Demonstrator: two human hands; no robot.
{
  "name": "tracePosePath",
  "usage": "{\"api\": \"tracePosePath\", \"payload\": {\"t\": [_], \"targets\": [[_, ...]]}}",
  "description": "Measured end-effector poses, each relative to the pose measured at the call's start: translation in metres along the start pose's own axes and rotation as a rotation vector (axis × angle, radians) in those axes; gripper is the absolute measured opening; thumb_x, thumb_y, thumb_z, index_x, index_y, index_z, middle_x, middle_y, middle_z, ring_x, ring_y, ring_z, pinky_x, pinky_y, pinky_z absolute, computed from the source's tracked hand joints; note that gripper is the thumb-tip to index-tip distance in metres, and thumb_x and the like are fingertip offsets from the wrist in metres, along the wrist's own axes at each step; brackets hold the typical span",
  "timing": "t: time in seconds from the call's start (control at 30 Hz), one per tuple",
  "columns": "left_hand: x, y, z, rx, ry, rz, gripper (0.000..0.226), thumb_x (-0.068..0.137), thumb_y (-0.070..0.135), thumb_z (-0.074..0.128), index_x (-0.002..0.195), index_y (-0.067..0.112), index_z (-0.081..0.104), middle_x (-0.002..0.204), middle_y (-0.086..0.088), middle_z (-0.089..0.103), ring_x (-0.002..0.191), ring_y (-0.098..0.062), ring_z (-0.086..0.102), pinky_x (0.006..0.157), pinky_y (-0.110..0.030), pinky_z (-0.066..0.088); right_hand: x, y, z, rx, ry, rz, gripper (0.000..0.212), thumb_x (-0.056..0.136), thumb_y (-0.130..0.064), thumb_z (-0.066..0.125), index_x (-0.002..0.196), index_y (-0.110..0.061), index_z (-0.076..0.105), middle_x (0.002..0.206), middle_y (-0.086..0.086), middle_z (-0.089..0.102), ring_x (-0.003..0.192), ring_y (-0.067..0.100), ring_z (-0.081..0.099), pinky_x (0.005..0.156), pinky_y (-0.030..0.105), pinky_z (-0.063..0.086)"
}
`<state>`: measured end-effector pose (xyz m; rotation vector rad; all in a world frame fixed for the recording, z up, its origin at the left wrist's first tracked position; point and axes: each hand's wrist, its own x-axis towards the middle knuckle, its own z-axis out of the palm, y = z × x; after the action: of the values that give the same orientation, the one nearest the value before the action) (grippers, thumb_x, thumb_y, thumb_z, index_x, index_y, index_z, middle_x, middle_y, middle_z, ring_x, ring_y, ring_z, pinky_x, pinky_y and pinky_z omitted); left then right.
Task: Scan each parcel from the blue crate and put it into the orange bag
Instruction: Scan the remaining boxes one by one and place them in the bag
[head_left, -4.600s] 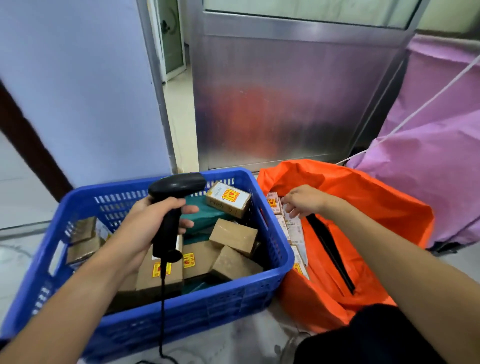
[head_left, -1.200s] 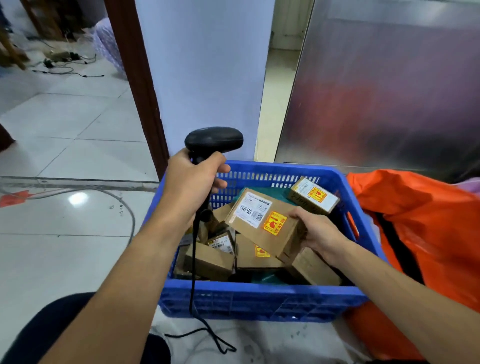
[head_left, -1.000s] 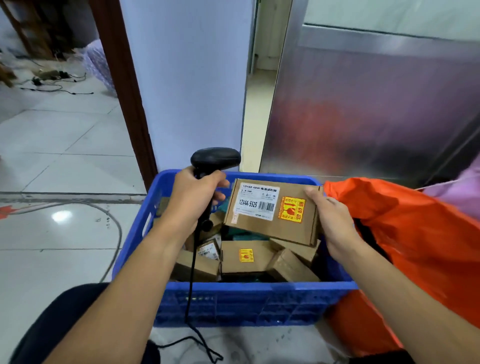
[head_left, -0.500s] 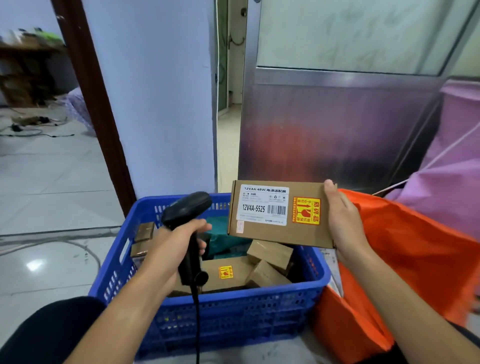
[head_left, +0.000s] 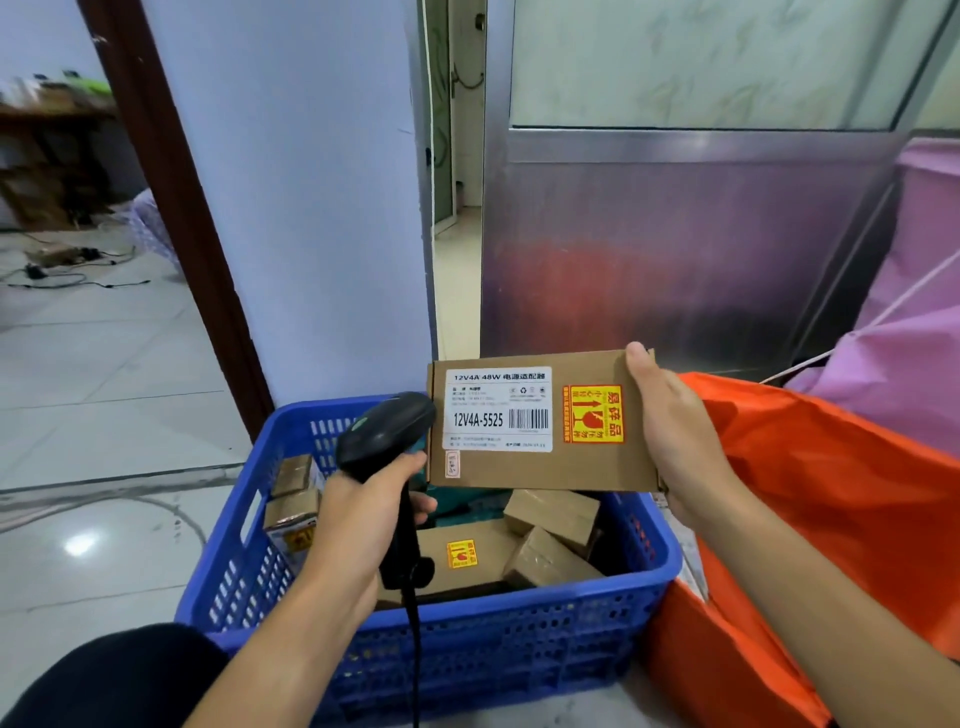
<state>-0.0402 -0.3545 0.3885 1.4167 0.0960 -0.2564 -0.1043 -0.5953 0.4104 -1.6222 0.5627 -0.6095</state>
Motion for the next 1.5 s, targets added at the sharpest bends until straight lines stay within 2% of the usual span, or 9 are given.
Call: {"api": "tracePosePath", "payload": {"t": [0.23, 0.33, 0.5, 0.77, 0.93, 1.07, 1.17, 1.27, 1.5], "targets": [[0.001, -0.005, -0.002, 0.061, 0.013, -0.005, 0.011, 0.095, 0.012, 0.072, 0.106, 0.011, 0.073, 0.073, -0.011, 0.076, 0.062, -0.018, 0.067, 0.07, -0.036, 0.059, -0.013, 0.012, -0.005, 0.093, -0.076, 0.108, 0.048, 0.086, -0.06, 0.069, 0.112, -0.019, 0.072, 0.096, 0.003, 0.081, 0.091, 0.024, 0.078, 0.089, 0.049, 0.061], [0.002, -0.006, 0.001, 0.098, -0.005, 0.034, 0.01, 0.094, 0.013, 0.072, 0.104, 0.013, 0.074, 0.074, -0.009, 0.078, 0.063, -0.017, 0.069, 0.079, -0.042, 0.06, -0.014, 0.003, -0.011, 0.141, -0.121, 0.104, 0.038, 0.09, -0.053, 0.069, 0.108, -0.019, 0.075, 0.096, 0.004, 0.081, 0.089, 0.024, 0.079, 0.079, 0.042, 0.063], [-0.004, -0.013, 0.003, 0.154, -0.043, 0.023, 0.007, 0.096, 0.013, 0.071, 0.102, 0.016, 0.073, 0.063, -0.011, 0.073, 0.062, -0.018, 0.068, 0.074, -0.037, 0.058, -0.021, 0.005, -0.018, 0.111, -0.112, 0.055, 0.032, 0.093, -0.048, 0.068, 0.105, -0.019, 0.074, 0.092, 0.001, 0.081, 0.08, 0.016, 0.079, 0.056, 0.023, 0.059], [-0.005, -0.014, 0.003, 0.127, -0.169, 0.015, 0.019, 0.093, 0.017, 0.076, 0.112, 0.016, 0.076, 0.092, -0.013, 0.08, 0.073, -0.018, 0.072, 0.083, -0.04, 0.061, -0.016, 0.012, -0.028, -0.018, 0.026, -0.062, 0.041, 0.091, -0.051, 0.068, 0.107, -0.013, 0.071, 0.091, 0.002, 0.08, 0.083, 0.019, 0.078, 0.083, 0.044, 0.063], [-0.003, -0.012, 0.004, 0.09, -0.214, 0.022, 0.025, 0.087, 0.021, 0.082, 0.11, 0.015, 0.076, 0.096, -0.008, 0.081, 0.082, -0.022, 0.073, 0.095, -0.045, 0.058, -0.007, 0.015, -0.032, -0.169, 0.167, -0.195, 0.043, 0.088, -0.06, 0.066, 0.101, -0.019, 0.066, 0.089, -0.002, 0.078, 0.081, 0.013, 0.077, 0.077, 0.041, 0.064], [-0.008, -0.011, 0.006, 0.089, -0.27, -0.029, 0.025, 0.091, 0.025, 0.077, 0.107, 0.005, 0.075, 0.087, -0.014, 0.079, 0.071, -0.025, 0.067, 0.077, -0.042, 0.057, -0.004, 0.014, -0.031, -0.221, 0.255, -0.263, 0.042, 0.088, -0.062, 0.066, 0.101, -0.022, 0.062, 0.092, -0.004, 0.074, 0.086, 0.011, 0.074, 0.071, 0.03, 0.063], [-0.011, -0.012, 0.007, 0.148, -0.3, -0.029, 0.026, 0.093, 0.024, 0.075, 0.099, -0.002, 0.073, 0.073, -0.014, 0.07, 0.058, -0.023, 0.057, 0.063, -0.04, 0.05, -0.003, 0.013, -0.031, -0.219, 0.296, -0.283, 0.04, 0.089, -0.062, 0.067, 0.099, -0.024, 0.061, 0.092, -0.004, 0.073, 0.088, 0.013, 0.073, 0.074, 0.037, 0.063], [-0.012, -0.012, 0.007, 0.158, -0.308, -0.015, 0.021, 0.091, 0.019, 0.077, 0.091, -0.001, 0.073, 0.067, -0.013, 0.065, 0.053, -0.022, 0.052, 0.06, -0.039, 0.046, 0.0, 0.013, -0.03, -0.229, 0.304, -0.284, 0.04, 0.089, -0.063, 0.067, 0.099, -0.026, 0.06, 0.093, -0.004, 0.073, 0.088, 0.013, 0.073, 0.078, 0.046, 0.063], [-0.012, -0.011, 0.006, 0.159, -0.312, -0.016, 0.018, 0.09, 0.017, 0.079, 0.082, 0.003, 0.072, 0.066, -0.014, 0.063, 0.051, -0.022, 0.05, 0.058, -0.038, 0.045, 0.0, 0.011, -0.027, -0.225, 0.283, -0.287, 0.04, 0.087, -0.065, 0.065, 0.1, -0.028, 0.058, 0.093, -0.007, 0.072, 0.089, 0.011, 0.073, 0.078, 0.043, 0.064]]}}
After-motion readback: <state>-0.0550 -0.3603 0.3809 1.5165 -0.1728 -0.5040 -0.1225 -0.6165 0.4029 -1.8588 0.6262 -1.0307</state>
